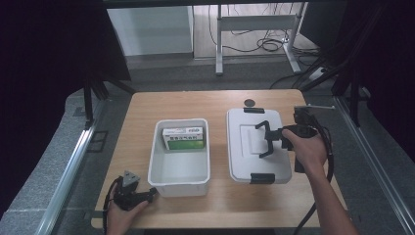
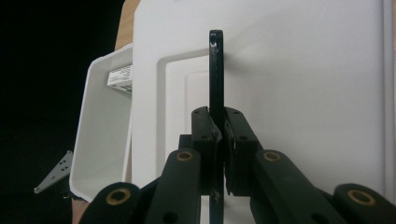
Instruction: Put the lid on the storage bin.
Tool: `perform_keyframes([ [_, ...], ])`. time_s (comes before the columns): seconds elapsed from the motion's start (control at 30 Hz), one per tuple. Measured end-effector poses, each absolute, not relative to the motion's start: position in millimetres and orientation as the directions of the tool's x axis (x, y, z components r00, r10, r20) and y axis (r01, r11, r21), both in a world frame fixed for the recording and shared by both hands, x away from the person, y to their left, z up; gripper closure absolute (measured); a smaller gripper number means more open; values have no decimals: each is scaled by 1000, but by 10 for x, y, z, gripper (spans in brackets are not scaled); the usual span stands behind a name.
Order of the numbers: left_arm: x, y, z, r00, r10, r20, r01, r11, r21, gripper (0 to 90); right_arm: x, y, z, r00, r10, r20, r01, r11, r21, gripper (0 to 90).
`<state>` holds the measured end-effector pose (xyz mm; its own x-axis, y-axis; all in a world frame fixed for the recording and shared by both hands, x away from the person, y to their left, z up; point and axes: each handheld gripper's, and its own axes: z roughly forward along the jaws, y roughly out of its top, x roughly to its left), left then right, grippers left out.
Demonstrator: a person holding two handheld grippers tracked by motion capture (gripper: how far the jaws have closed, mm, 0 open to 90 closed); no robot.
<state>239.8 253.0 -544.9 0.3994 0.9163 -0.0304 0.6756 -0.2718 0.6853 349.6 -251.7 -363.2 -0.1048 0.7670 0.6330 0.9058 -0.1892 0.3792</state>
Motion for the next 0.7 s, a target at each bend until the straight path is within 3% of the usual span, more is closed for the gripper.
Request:
perform_keyframes([
  [0.7,2396,2530,-5447,404,914,-31,676,-275,683,141,3500,-2188,-3499,-150,747,648,915,-143,377,842],
])
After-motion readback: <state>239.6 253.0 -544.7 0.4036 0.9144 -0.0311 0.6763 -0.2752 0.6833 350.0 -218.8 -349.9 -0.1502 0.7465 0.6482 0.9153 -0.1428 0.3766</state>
